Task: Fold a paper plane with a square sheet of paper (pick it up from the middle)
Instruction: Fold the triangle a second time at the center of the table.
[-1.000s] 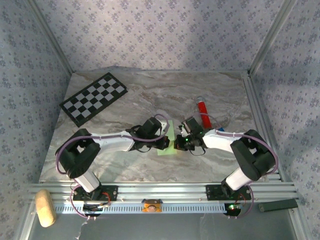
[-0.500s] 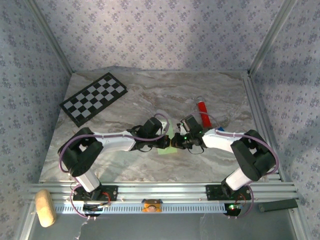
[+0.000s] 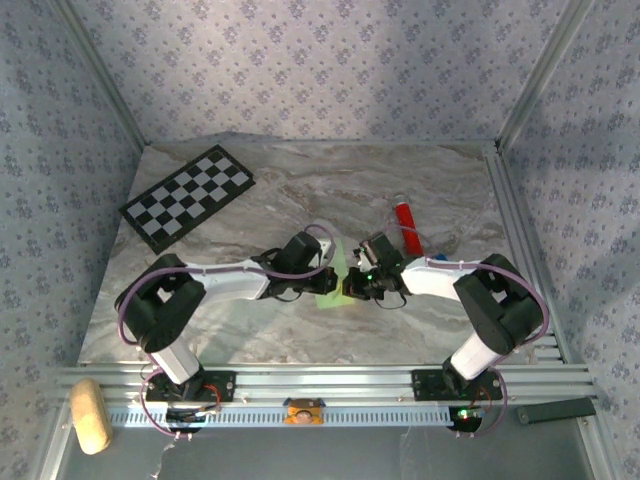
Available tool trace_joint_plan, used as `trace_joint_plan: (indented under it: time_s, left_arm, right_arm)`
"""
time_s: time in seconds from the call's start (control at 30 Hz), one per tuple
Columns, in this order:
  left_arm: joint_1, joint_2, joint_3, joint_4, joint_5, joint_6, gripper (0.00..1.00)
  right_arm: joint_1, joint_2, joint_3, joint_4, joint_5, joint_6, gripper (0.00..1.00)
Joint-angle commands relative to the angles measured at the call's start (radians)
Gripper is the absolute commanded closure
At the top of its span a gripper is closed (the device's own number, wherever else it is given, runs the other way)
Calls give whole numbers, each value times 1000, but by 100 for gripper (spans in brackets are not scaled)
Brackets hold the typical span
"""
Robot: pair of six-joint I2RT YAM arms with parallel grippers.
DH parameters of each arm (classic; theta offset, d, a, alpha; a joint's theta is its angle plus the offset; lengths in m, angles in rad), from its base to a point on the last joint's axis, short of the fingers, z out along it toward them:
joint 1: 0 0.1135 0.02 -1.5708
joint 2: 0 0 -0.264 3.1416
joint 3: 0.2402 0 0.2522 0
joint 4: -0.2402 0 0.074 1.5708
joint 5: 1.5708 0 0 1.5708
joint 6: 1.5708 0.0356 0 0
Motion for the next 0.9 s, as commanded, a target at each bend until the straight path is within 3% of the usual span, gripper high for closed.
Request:
trace_joint_plan:
  time_s: [0.0, 0.27, 0.87]
  left_arm:
    - [22, 21, 15, -14, 15, 26, 100]
    - [41, 46, 75, -126, -23, 119, 100]
    - [62, 70, 92, -164, -59, 140, 100]
  right_arm:
    - [-5, 25, -15, -56, 49, -9, 93]
    - [-11, 26, -9, -56, 25, -6, 93]
    - [-14, 24, 3, -85, 30, -12, 93]
